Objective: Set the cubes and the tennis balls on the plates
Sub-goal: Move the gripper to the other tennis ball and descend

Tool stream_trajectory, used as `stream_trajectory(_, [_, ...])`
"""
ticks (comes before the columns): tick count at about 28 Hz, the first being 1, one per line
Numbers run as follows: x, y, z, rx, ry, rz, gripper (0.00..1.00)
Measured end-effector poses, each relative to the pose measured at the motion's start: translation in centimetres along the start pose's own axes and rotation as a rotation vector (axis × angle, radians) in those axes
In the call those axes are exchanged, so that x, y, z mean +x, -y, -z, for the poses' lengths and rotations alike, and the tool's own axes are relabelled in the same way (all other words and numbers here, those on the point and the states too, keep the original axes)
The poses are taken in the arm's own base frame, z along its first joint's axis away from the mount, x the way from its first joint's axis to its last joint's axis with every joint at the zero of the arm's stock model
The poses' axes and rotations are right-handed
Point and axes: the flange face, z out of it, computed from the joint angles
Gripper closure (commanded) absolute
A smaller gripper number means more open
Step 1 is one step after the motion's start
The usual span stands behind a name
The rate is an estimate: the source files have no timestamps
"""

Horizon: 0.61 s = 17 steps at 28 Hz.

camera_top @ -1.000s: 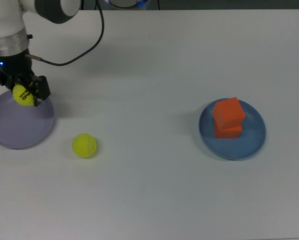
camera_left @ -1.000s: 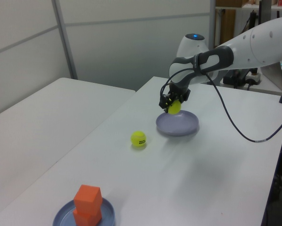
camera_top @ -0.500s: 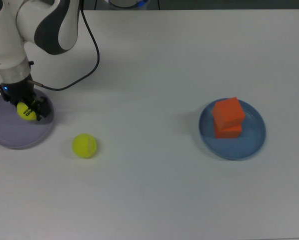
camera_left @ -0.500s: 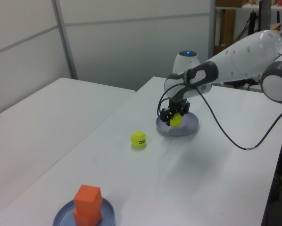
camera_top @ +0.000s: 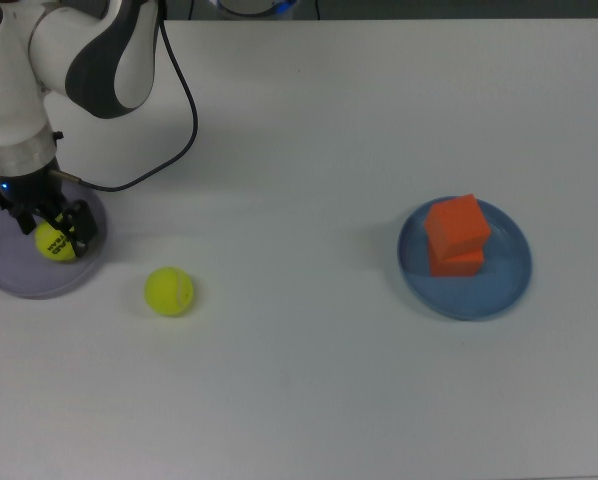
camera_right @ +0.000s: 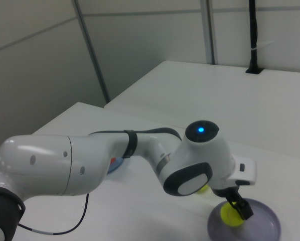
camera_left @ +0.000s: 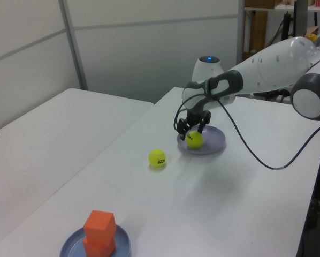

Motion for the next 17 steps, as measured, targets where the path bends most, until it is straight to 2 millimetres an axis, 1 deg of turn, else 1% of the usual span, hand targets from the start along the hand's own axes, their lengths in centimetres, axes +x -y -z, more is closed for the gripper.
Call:
stream_trajectory(4, [1.2,1.1,1.8,0.033,-0.034,-0.005,0.0])
stream_trajectory(5, [1.6,1.7,2.7,0.048,-0.039,-0.004,0.0])
stream_trajectory(8, [2.2,3.3,4.1,0.084,-0.046,0.002,0.0])
stream_trajectory(9, [2.3,3.9,4.5,0.096,-0.048,0.007,0.0])
stream_trajectory(10, [2.4,5.0,4.8,0.112,-0.049,0.018,0.0])
stream_trajectory(13, [2.1,7.2,4.8,0.139,-0.041,0.044,0.0])
stream_trajectory(15, [1.7,9.2,4.3,0.16,-0.03,0.067,0.0])
stream_trajectory(17, [1.3,10.6,3.9,0.173,-0.02,0.084,0.0])
